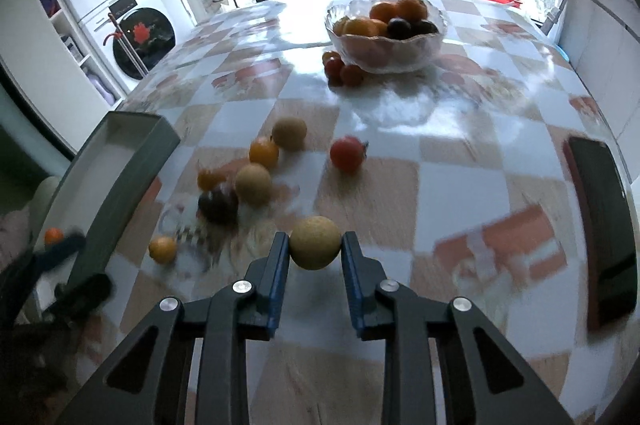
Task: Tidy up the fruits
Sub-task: 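Grasp the tan round fruit with the right gripper, then carry the yellow fruit and tan fruit toward the gray tray with both grippers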
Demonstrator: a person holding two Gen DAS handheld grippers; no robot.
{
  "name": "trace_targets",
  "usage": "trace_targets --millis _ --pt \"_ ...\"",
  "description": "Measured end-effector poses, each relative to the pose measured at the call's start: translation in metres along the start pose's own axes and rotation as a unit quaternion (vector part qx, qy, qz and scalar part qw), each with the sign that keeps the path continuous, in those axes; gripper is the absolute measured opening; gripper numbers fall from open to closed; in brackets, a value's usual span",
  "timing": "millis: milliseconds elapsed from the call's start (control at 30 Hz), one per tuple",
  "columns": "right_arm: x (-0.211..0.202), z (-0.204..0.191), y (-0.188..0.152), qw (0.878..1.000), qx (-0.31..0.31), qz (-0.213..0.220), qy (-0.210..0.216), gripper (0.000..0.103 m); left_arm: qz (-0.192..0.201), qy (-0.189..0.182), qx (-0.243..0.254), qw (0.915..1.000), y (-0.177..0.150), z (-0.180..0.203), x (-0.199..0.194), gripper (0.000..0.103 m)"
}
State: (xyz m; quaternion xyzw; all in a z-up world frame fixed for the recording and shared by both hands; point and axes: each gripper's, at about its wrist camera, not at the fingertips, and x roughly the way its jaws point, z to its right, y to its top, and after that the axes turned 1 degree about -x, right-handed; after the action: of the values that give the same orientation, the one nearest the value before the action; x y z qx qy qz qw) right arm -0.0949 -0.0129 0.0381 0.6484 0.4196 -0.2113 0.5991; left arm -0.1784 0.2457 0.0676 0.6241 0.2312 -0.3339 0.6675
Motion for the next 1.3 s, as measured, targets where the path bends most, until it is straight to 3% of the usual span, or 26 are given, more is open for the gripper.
trace_targets --millis 133,167,200,300,333,400,467,600,767,900,1033,1167,1300 --pt "-0.011 0.009 -0.015 1.000 0.016 0.000 0.011 0.029 -0.019 0.032 0.021 0.9991 0.006 0.013 0.032 0.088" --pt "-0.013 0.011 -0.017 1.000 0.020 -0.001 0.014 0.029 -0.028 0.039 0.020 0.9987 0.005 0.012 0.038 0.082" --pt "-0.015 0.013 -0.020 1.000 0.025 -0.001 0.017 0.029 -0.038 0.046 0.019 0.9980 0.004 0.012 0.044 0.070" --pt "-0.018 0.017 -0.023 0.999 0.032 0.001 0.022 0.029 -0.052 0.070 0.033 0.9956 -0.002 0.014 0.052 0.053" --pt "-0.018 0.018 -0.024 0.999 0.034 0.002 0.023 0.029 -0.050 0.063 0.034 0.9961 -0.004 0.014 0.051 0.050" --pt "-0.020 0.017 -0.024 0.999 0.035 0.004 0.026 0.029 -0.056 0.046 0.019 0.9972 -0.005 0.011 0.048 0.031" --pt "-0.022 0.015 -0.024 0.999 0.037 0.004 0.030 0.029 -0.056 0.044 0.025 0.9971 -0.007 0.013 0.046 0.020" --pt "-0.026 0.006 -0.023 0.999 0.036 0.004 0.041 0.029 -0.059 0.008 0.004 0.9982 -0.011 0.006 0.034 0.020" --pt "-0.034 -0.018 -0.014 0.998 0.016 0.006 0.053 0.029 -0.021 -0.008 -0.014 0.9996 0.002 -0.009 -0.001 0.020" --pt "-0.038 -0.051 -0.003 0.997 -0.004 0.009 0.075 0.029 0.007 0.010 -0.020 0.9997 0.015 -0.042 -0.028 0.020" --pt "-0.032 -0.091 0.006 0.995 -0.030 0.005 0.098 0.029 0.017 0.052 -0.016 0.9984 0.017 -0.084 -0.039 0.020" --pt "-0.017 -0.134 0.011 0.991 -0.056 -0.010 0.124 0.029 0.006 0.078 -0.027 0.9965 0.013 -0.121 -0.040 0.020" --pt "0.003 -0.173 0.014 0.986 -0.075 -0.031 0.142 0.029 -0.007 0.081 -0.036 0.9960 0.004 -0.132 -0.032 0.020"
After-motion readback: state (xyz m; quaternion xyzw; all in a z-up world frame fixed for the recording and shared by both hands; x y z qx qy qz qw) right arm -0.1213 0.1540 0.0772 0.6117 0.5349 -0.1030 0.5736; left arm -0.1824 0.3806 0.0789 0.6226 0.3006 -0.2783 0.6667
